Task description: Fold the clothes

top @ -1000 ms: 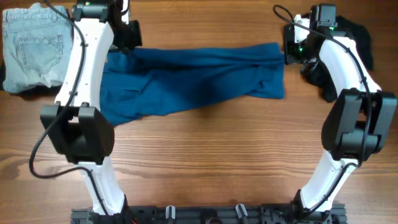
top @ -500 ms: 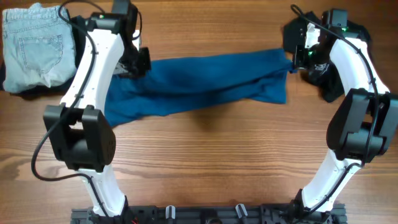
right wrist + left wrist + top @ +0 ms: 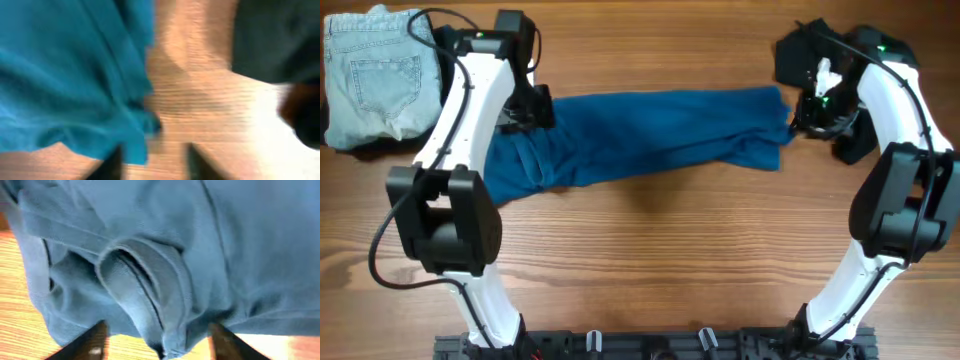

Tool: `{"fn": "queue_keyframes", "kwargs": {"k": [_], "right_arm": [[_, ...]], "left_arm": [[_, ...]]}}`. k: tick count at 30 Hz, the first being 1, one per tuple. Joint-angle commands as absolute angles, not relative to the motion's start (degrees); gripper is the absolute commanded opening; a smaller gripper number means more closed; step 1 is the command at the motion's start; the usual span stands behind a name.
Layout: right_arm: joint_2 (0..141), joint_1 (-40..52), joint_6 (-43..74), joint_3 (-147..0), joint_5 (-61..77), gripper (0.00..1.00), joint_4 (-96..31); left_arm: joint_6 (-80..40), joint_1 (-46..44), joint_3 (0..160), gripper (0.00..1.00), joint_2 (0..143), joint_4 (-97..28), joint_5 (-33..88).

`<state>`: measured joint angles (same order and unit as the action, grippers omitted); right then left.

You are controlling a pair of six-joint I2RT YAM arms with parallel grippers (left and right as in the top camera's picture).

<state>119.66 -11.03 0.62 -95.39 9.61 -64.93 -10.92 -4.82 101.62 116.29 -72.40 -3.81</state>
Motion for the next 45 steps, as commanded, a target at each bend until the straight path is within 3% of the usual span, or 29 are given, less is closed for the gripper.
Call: {"fn": "queue_keyframes", "kwargs": {"k": [1, 2, 8, 22, 25, 29, 32, 41, 45], "right_arm": [[117.8, -13.1, 2.0, -96.2, 7.7, 1.0, -65.3], [117.8, -13.7, 1.9, -96.0, 9.5, 1.0, -64.9], [119.1, -14.7, 0.0, -90.1, 23.6, 0.99, -56.1], [119.2, -6.2, 5.5, -76.8, 22.7, 0.84, -36.4], [119.6, -4.4, 6.4, -75.2, 22.3, 0.71, -33.8], [120.6, -3.3, 8.0, -75.2, 20.8, 0.31, -33.7], [120.5, -4.5, 8.0, -75.4, 20.6, 0.06, -33.7], [119.0, -16.6, -1.1, -82.8, 29.8, 0.04, -42.2], [119.0, -17.6, -6.0, -89.8, 31.5, 0.04, -50.1]], "left_arm": [[-10.7, -2.4, 101.5, 0.93, 116.3, -71.5, -4.8], [-10.8, -2.0, 101.5, 1.0, 116.3, -71.3, -4.8], [-10.9, -0.3, 101.5, 1.0, 116.2, -68.4, 0.1], [-10.9, 0.3, 108.7, 1.0, 105.6, -64.6, 6.8], [-10.9, 0.3, 108.8, 1.0, 100.7, -63.6, 6.6], [-10.9, 0.4, 108.8, 1.0, 98.2, -64.0, 6.1], [-10.9, 0.6, 108.8, 1.0, 98.3, -64.9, 5.4], [-11.0, 0.5, 108.8, 1.0, 98.3, -65.2, 5.3], [-11.0, 0.5, 108.8, 1.0, 98.3, -65.4, 5.3]]}}
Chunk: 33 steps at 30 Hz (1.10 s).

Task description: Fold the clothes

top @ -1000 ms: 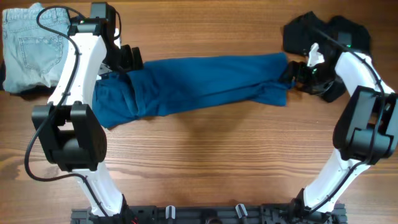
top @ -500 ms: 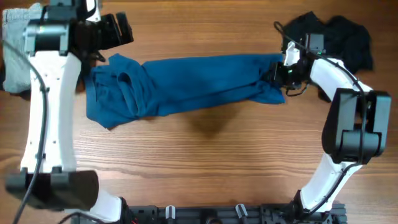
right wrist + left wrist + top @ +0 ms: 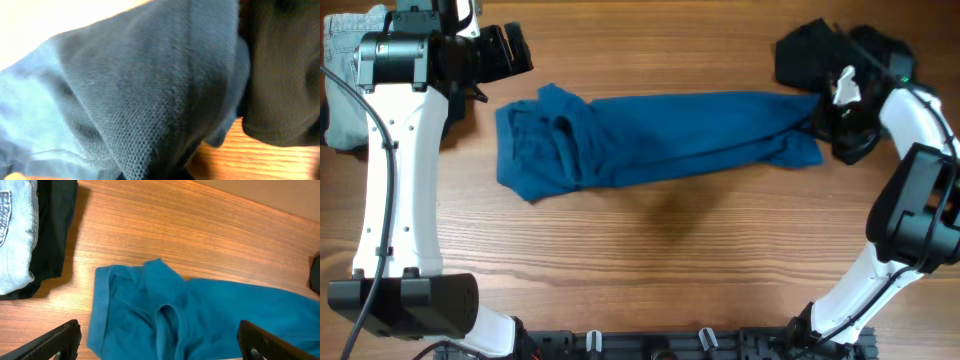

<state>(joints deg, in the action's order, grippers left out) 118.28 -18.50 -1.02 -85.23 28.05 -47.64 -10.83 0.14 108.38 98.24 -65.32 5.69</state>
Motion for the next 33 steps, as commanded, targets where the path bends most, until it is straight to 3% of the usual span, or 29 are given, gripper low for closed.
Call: {"fn": "queue_keyframes", "kwargs": {"k": [1, 6, 18, 19, 20, 21, 22, 26, 33], "right_arm": [[119.0, -17.0, -6.2, -91.3, 32.5, 0.04, -51.7], [119.0, -10.9, -6.7, -95.0, 33.1, 0.04, -56.3], [118.9, 12.0, -1.5, -95.0, 26.6, 0.04, -53.9], [118.9, 13.1, -0.5, -95.0, 25.4, 0.08, -53.1], [118.9, 14.7, 0.6, -95.0, 24.0, 0.52, -52.0], [118.9, 15.5, 0.6, -95.0, 23.8, 0.77, -51.5], [118.9, 16.5, 1.2, -95.0, 24.0, 0.86, -50.9], [118.9, 18.1, 1.2, -95.0, 28.1, 0.89, -50.5], [118.1, 18.4, 0.0, -95.0, 29.7, 0.81, -50.8]], "left_arm": [[-11.0, 0.5, 108.8, 1.0, 98.3, -65.3, 5.3], [-11.0, 0.5, 108.8, 1.0, 98.3, -65.3, 5.3], [-10.9, 0.5, 108.8, 1.0, 98.3, -65.3, 5.3], [-10.9, 0.5, 108.8, 1.0, 98.3, -65.3, 5.3], [-10.9, 0.5, 108.8, 1.0, 98.3, -65.3, 5.3], [-10.9, 0.5, 108.8, 1.0, 98.3, -65.3, 5.3], [-10.9, 0.5, 108.8, 1.0, 98.3, -65.3, 5.3], [-10.9, 0.5, 108.8, 1.0, 98.4, -65.3, 5.3], [-10.9, 0.5, 108.8, 1.0, 100.7, -65.4, 5.4]]}}
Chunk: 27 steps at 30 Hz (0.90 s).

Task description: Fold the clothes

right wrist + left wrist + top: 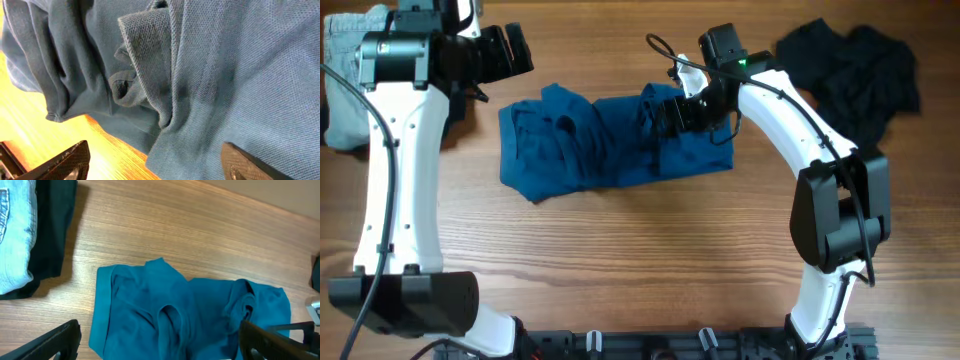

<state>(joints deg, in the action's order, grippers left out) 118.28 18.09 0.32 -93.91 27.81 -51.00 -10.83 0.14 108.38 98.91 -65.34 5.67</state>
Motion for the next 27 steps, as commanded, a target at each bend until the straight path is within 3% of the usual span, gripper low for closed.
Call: {"fn": "queue_keyframes", "kwargs": {"k": [1, 10, 17, 27], "right_arm": [[117.5, 18.3, 0.0, -95.0, 29.6, 0.81, -50.4], [108.7, 10.0, 0.0, -95.0, 24.0, 0.93, -50.8], [108.9, 6.3, -3.1, -95.0, 23.7, 0.95, -53.1], [108.9, 6.3, -2.8, -95.0, 21.4, 0.95, -52.4]], "left_arm": [[-11.0, 0.5, 108.8, 1.0, 101.0, -65.4, 5.4], [-11.2, 0.6, 102.3, 1.0, 103.9, -72.3, 13.0], [-10.6, 6.9, 89.7, 1.0, 105.8, -64.8, 19.1], [-3.2, 13.9, 85.4, 0.99, 111.6, -53.5, 24.6]]}}
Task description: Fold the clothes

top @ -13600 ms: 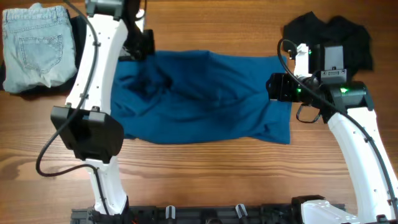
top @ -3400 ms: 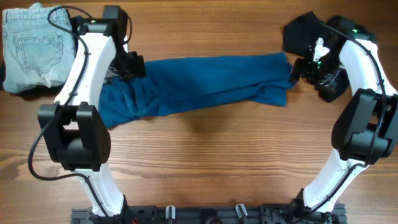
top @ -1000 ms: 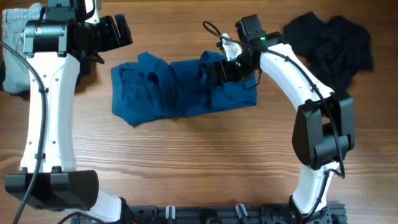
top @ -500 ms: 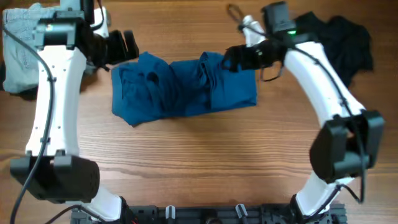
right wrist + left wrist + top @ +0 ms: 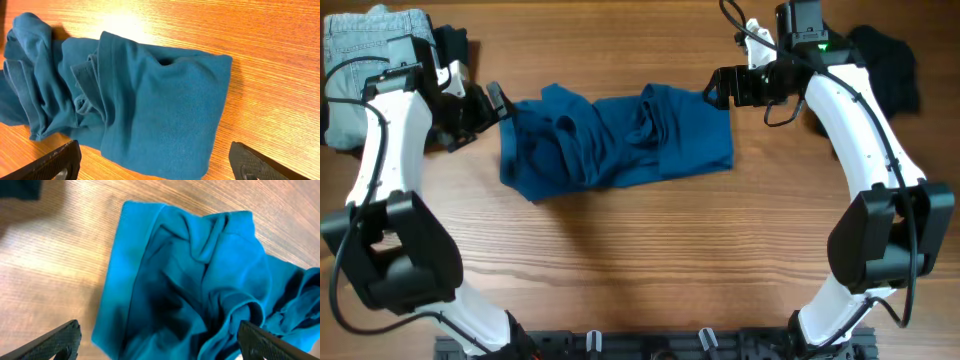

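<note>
A teal blue garment (image 5: 615, 140) lies bunched and folded over on the wooden table (image 5: 650, 250). Its right half is a smooth doubled flap (image 5: 165, 110); its left part is rumpled (image 5: 200, 280). My left gripper (image 5: 485, 105) hovers open at the garment's left edge, and the left wrist view shows its fingertips spread wide over the cloth (image 5: 160, 347). My right gripper (image 5: 720, 92) is open just off the garment's upper right corner, holding nothing (image 5: 157, 167).
Folded light jeans (image 5: 365, 40) sit on a dark garment (image 5: 448, 45) at the far left corner. A heap of black clothes (image 5: 885, 60) lies at the far right, behind my right arm. The table's near half is bare wood.
My right gripper has left the middle of the garment and now sits off its upper right corner. My left gripper has come down from the far left to the garment's left edge. The garment has not moved.
First the garment lay stretched long, with a gripper at each end. Then my left gripper was raised away, open, while the right one was at the far right end. Then that end lay over the middle, halving the length. Now both grippers are open beside it.
</note>
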Tool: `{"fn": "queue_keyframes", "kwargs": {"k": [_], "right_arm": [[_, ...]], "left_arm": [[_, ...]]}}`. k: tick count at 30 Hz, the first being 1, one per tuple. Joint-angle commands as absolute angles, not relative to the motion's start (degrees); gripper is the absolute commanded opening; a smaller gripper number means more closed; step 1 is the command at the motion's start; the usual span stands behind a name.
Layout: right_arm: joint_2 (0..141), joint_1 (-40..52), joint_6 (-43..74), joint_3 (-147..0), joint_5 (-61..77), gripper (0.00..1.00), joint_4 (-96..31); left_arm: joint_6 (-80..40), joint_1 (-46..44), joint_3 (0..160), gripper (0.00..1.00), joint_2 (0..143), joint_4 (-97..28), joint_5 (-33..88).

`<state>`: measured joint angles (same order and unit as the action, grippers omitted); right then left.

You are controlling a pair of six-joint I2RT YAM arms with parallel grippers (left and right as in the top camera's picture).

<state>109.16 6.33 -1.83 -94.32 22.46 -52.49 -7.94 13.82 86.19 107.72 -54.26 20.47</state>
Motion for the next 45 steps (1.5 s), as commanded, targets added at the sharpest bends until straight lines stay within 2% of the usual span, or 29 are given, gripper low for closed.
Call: {"fn": "queue_keyframes", "kwargs": {"k": [1, 3, 4, 5, 6, 7, 11, 14, 15, 16, 23, 30, 33, 36, 37, 38, 45], "right_arm": [[108.9, 6.3, -2.8, -95.0, 21.4, 0.95, -52.4], [108.9, 6.3, -2.8, -95.0, 21.3, 0.95, -52.4], [108.9, 6.3, -2.8, -95.0, 21.4, 0.95, -52.4], [108.9, 6.3, -2.8, -95.0, 21.4, 0.95, -52.4], [108.9, 6.3, -2.8, -95.0, 21.4, 0.95, -52.4], [108.9, 6.3, -2.8, -95.0, 21.4, 0.95, -52.4], [108.9, 6.3, -2.8, -95.0, 21.4, 0.95, -52.8], [108.9, 6.3, -2.8, -95.0, 21.4, 0.95, -53.0], [108.9, 6.3, -2.8, -95.0, 21.4, 0.95, -52.9], [108.9, 6.3, -2.8, -95.0, 21.4, 0.95, -52.8], [108.9, 6.3, -2.8, -95.0, 21.4, 0.95, -52.1], [108.9, 6.3, -2.8, -95.0, 21.4, 0.95, -52.1], [108.9, 6.3, -2.8, -95.0, 21.4, 0.95, -52.3], [108.9, 6.3, -2.8, -95.0, 21.4, 0.95, -52.4], [108.9, 6.3, -2.9, -95.0, 21.3, 0.95, -52.4], [108.9, 6.3, -2.9, -95.0, 21.3, 0.95, -52.4], [108.9, 6.3, -3.0, -95.0, 19.0, 0.96, -54.5]], "left_arm": [[-1.7, 13.9, 85.4, 0.98, 113.0, -53.2, 26.0], [-0.2, 13.9, 85.4, 0.91, 115.8, -53.1, 27.0], [-0.2, 13.9, 85.4, 0.82, 116.5, -53.1, 27.0], [-0.2, 14.0, 85.4, 0.66, 118.3, -53.1, 27.0], [-0.2, 14.1, 85.4, 0.56, 118.8, -53.1, 27.0], [-0.1, 14.3, 85.4, 0.53, 119.1, -53.1, 27.0], [1.3, 15.7, 85.4, 0.56, 120.0, -53.1, 25.1], [1.5, 16.5, 85.4, 0.66, 120.1, -53.1, 21.2], [2.9, 16.7, 85.4, 0.77, 120.6, -52.6, 20.9], [2.8, 16.7, 85.4, 0.8, 121.1, -52.2, 20.9], [2.8, 16.2, 85.4, 0.77, 126.0, -50.7, 22.4], [3.7, 16.2, 85.4, 0.45, 126.0, -49.7, 34.4], [4.3, 16.2, 85.4, 0.38, 126.0, -50.1, 36.4], [4.3, 16.3, 85.4, 0.18, 126.0, -50.5, 36.4], [4.3, 16.5, 85.4, 0.06, 126.0, -50.5, 36.4], [4.3, 16.8, 85.4, 0.04, 126.0, -50.5, 36.4], [4.3, 20.8, 85.5, 0.04, 118.3, -51.4, 36.5]]}}
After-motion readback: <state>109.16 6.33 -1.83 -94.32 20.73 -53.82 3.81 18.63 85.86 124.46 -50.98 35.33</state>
